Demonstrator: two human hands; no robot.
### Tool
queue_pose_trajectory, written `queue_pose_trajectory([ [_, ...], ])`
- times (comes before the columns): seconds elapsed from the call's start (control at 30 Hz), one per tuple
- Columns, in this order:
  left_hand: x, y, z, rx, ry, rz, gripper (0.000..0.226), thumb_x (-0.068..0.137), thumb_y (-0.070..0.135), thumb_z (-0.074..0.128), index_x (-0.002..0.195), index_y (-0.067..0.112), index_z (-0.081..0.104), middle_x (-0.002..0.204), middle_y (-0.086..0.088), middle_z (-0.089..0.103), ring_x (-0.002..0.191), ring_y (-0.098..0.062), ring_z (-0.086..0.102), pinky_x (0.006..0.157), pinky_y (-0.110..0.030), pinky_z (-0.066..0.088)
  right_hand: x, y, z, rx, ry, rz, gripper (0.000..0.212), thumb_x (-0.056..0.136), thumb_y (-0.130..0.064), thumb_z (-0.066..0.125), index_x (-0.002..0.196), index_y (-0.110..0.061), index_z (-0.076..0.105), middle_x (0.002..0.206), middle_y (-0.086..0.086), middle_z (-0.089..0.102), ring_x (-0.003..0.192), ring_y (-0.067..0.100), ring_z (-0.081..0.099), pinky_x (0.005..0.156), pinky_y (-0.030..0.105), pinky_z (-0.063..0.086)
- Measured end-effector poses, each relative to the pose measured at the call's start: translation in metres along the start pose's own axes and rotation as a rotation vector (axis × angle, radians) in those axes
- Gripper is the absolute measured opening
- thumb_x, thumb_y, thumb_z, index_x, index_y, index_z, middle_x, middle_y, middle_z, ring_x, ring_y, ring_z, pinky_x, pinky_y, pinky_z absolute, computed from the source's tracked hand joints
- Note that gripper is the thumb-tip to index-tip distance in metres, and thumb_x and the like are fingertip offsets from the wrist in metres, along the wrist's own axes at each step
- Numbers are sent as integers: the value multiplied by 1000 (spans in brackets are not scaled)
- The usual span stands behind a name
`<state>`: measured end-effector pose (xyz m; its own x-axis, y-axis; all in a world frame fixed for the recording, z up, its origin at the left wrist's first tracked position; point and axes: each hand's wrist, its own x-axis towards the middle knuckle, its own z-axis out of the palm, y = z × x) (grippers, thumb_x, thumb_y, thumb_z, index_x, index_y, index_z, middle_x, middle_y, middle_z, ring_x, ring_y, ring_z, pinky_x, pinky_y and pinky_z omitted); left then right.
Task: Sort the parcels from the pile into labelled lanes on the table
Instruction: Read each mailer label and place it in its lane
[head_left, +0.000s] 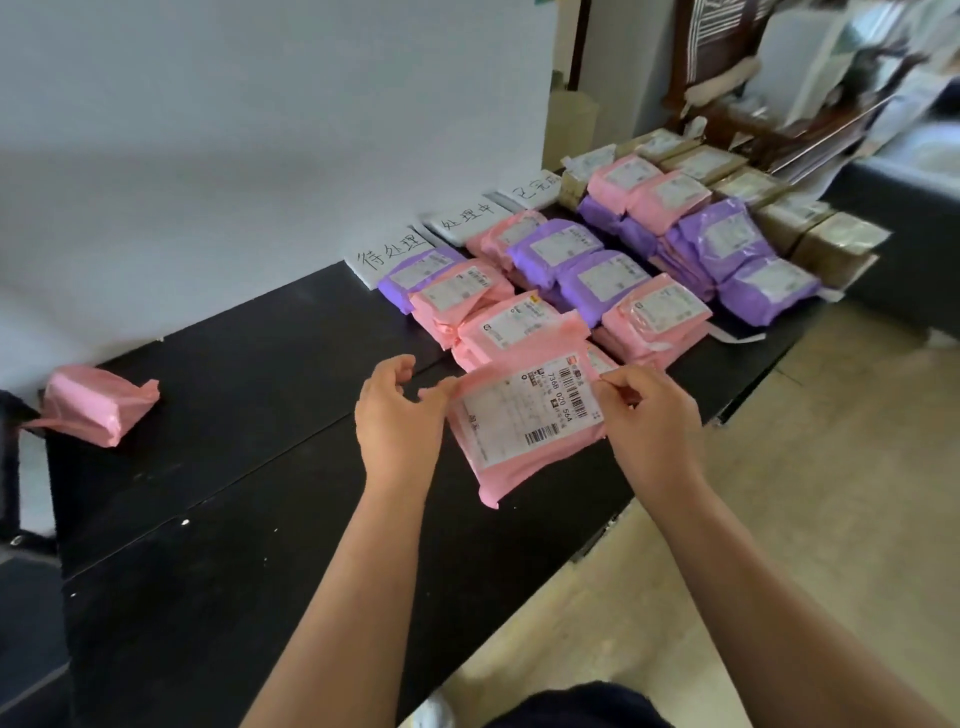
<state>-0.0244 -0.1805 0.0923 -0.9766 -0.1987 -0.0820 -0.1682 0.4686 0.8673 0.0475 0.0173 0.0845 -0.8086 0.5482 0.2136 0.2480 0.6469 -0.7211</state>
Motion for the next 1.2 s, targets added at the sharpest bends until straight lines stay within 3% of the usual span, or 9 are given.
queue_pose_trajectory([
  [0.2, -51, 35, 86, -135, -180, -140, 43, 91, 42, 66, 127, 23, 51, 100, 12, 62, 81, -1, 55, 63, -21, 40, 32, 78, -59, 52, 65, 136, 11, 94, -15, 64, 83, -16, 67, 90, 0, 66, 78, 12, 60, 54, 11, 36],
  [0.3, -73, 52, 125, -198, -175, -192, 53, 89, 42, 69, 132, 19, 47, 115, 4, 62, 93, -11, 59, 67, -24, 42, 46, 110, -87, 87, 96, 177, 14, 94, -14, 64, 80, -15, 66, 88, 2, 67, 74, 10, 61, 51, 7, 41],
  [0.53, -107, 76, 198, -215, -309, -149, 8, 94, 34, 64, 100, 29, 63, 100, 11, 67, 92, -10, 64, 82, -29, 53, 72, 170, -128, 157, 115, 254, 14, 93, -21, 63, 80, -17, 67, 85, 0, 72, 80, 17, 69, 52, 19, 43],
  [0.67, -101, 93, 227, -217, -317, -133, 10, 94, 32, 65, 103, 28, 64, 101, 10, 68, 96, -11, 65, 86, -31, 54, 91, 187, -142, 207, 101, 282, 17, 93, -19, 63, 77, -22, 66, 82, -2, 71, 81, 14, 65, 54, 15, 41],
  [0.77, -90, 104, 253, -214, -331, -135, 9, 93, 31, 66, 102, 29, 65, 102, 9, 69, 97, -13, 65, 91, -34, 55, 116, 203, -141, 236, 93, 298, 10, 96, -24, 62, 89, -26, 70, 90, -4, 70, 83, 12, 65, 63, 23, 46],
  [0.87, -72, 117, 282, -217, -357, -127, 11, 93, 29, 67, 103, 26, 66, 100, 8, 69, 96, -13, 66, 89, -35, 55, 149, 221, -135, 222, 91, 313, 14, 98, -31, 59, 102, -25, 71, 97, -5, 69, 88, 14, 66, 76, 35, 56],
  [1.0, -35, 142, 323, -220, -371, -100, 13, 93, 27, 66, 104, 22, 66, 97, 8, 69, 84, -9, 65, 73, -23, 51, 202, 238, -129, 195, 52, 316, 23, 96, -31, 56, 114, -28, 69, 104, -6, 67, 93, 13, 66, 83, 44, 57],
  [1.07, -19, 153, 344, -227, -386, -93, 15, 92, 26, 66, 105, 19, 69, 97, 6, 71, 86, -12, 67, 81, -30, 55, 226, 244, -131, 165, 45, 318, 29, 96, -30, 55, 121, -26, 67, 109, -5, 65, 95, 12, 64, 84, 40, 57],
  [1.2, 5, 175, 383, -220, -457, -82, 12, 93, 20, 65, 103, 17, 69, 100, 0, 72, 89, -17, 67, 87, -33, 54, 263, 256, -140, 169, 96, 354, 29, 97, -18, 56, 123, -23, 67, 112, -3, 62, 94, 8, 58, 72, 15, 43],
])
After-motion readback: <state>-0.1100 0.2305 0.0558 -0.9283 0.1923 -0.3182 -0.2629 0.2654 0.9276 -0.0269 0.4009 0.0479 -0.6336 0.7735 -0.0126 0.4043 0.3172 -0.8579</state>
